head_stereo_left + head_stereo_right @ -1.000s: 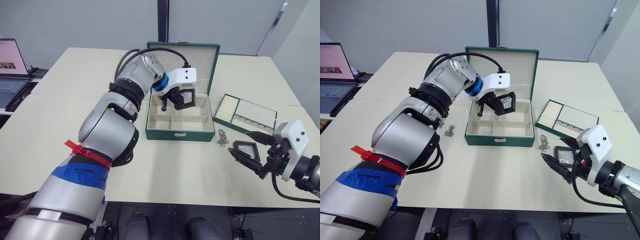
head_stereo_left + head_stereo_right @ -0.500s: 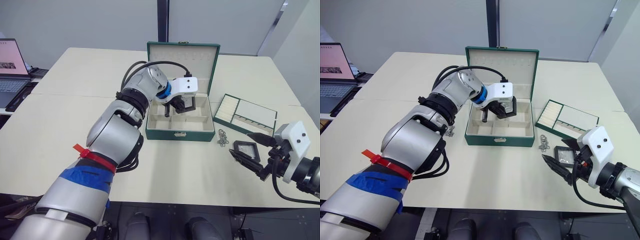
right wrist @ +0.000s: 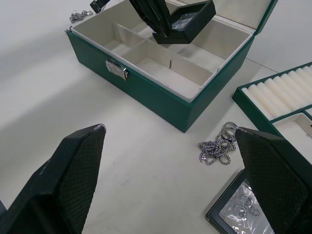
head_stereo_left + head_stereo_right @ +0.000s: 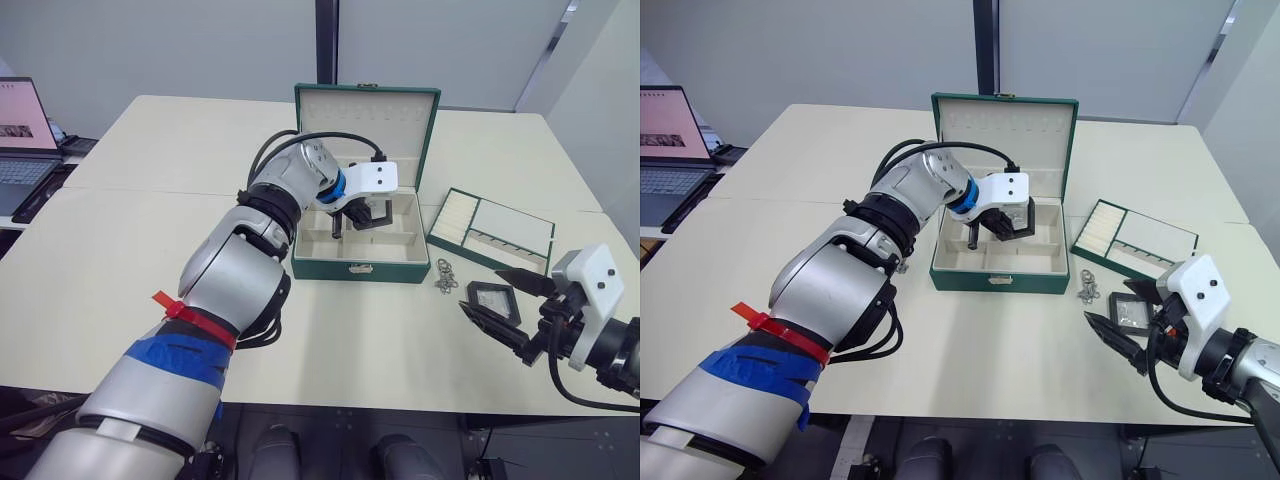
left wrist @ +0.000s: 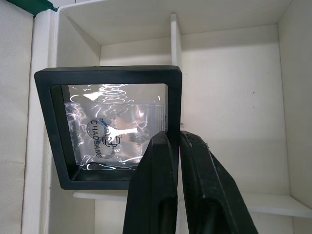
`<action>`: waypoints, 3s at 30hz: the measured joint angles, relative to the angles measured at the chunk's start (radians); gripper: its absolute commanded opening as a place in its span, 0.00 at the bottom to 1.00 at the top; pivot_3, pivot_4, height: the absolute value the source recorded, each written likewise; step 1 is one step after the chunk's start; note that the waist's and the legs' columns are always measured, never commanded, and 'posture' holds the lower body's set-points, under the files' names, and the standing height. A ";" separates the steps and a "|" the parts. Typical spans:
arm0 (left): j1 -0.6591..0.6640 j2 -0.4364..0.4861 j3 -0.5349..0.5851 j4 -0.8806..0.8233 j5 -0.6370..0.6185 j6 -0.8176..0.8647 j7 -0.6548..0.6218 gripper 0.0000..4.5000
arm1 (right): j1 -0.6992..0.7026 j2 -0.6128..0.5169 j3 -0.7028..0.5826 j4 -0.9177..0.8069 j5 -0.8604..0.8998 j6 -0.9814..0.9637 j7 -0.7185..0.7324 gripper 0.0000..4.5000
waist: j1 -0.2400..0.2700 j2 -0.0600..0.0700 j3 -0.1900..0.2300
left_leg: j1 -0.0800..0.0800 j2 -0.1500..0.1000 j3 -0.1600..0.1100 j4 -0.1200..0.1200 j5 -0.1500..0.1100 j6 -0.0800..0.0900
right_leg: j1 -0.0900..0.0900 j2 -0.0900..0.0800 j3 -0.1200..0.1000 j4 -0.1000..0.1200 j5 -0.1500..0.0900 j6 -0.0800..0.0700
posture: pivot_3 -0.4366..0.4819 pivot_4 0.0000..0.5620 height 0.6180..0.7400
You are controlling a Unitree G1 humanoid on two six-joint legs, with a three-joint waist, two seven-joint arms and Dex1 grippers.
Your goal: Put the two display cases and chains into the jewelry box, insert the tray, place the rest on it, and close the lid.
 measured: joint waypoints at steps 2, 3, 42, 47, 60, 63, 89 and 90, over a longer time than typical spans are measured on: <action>0.001 0.000 0.007 0.000 0.003 -0.002 0.000 0.01 | 0.002 0.000 -0.001 -0.001 0.000 0.000 -0.005 1.00 | 0.000 0.000 0.000 | 0.000 0.000 0.000 0.000 0.000 0.000 | 0.000 0.000 0.000 0.000 0.000 0.000 | 0.48 0.27 1.00; 0.002 0.000 0.009 0.000 0.003 -0.002 0.000 0.01 | 0.003 0.000 -0.001 -0.001 0.000 0.000 -0.007 1.00 | 0.000 0.000 0.000 | 0.000 0.000 0.000 0.000 0.000 0.000 | 0.000 0.000 0.000 0.000 0.000 0.000 | 0.48 0.27 1.00; -0.001 0.074 0.150 -0.011 -0.070 0.066 -0.171 0.59 | -0.038 0.000 0.005 0.007 -0.008 -0.005 -0.024 1.00 | -0.003 0.001 0.000 | 0.000 0.000 0.000 0.000 0.000 0.000 | 0.000 0.000 -0.001 0.000 0.000 0.000 | 0.48 0.27 1.00; 0.092 0.246 0.234 -0.237 -0.201 0.112 -0.367 0.59 | -0.041 0.000 0.029 0.008 -0.004 -0.007 -0.003 1.00 | -0.009 0.007 -0.004 | 0.001 0.001 0.000 0.000 0.001 0.000 | 0.000 0.000 -0.001 0.000 0.000 0.000 | 0.48 0.27 1.00; 0.878 0.621 0.535 -1.384 -0.721 0.744 -0.284 0.99 | -0.068 -0.002 0.138 0.022 -0.016 -0.027 0.087 1.00 | 0.001 0.013 -0.008 | 0.003 0.004 -0.004 0.006 0.001 0.000 | 0.008 -0.001 -0.008 0.000 0.000 0.000 | 0.48 0.27 1.00; 1.029 0.628 0.645 -1.497 -0.796 0.787 -0.213 1.00 | -0.063 -0.001 0.165 0.022 -0.033 -0.030 0.110 1.00 | -0.002 0.013 -0.008 | 0.003 0.004 -0.005 0.006 0.000 0.001 | 0.009 -0.001 -0.009 0.000 0.000 0.000 | 0.48 0.27 1.00; 1.617 0.596 1.062 -1.528 -0.900 0.434 -0.010 1.00 | -0.011 0.043 0.278 0.028 -0.196 -0.095 0.218 1.00 | -0.004 0.010 -0.010 | 0.005 0.004 -0.006 0.003 -0.002 0.003 | 0.009 -0.001 -0.010 -0.001 0.000 0.000 | 0.48 0.27 1.00; 1.613 0.596 1.062 -1.527 -0.901 0.441 0.018 1.00 | -0.051 0.044 0.288 0.026 -0.192 -0.092 0.210 1.00 | -0.005 0.010 -0.010 | 0.005 0.004 -0.006 0.003 -0.002 0.003 | 0.009 -0.001 -0.010 -0.001 0.000 0.000 | 0.48 0.27 1.00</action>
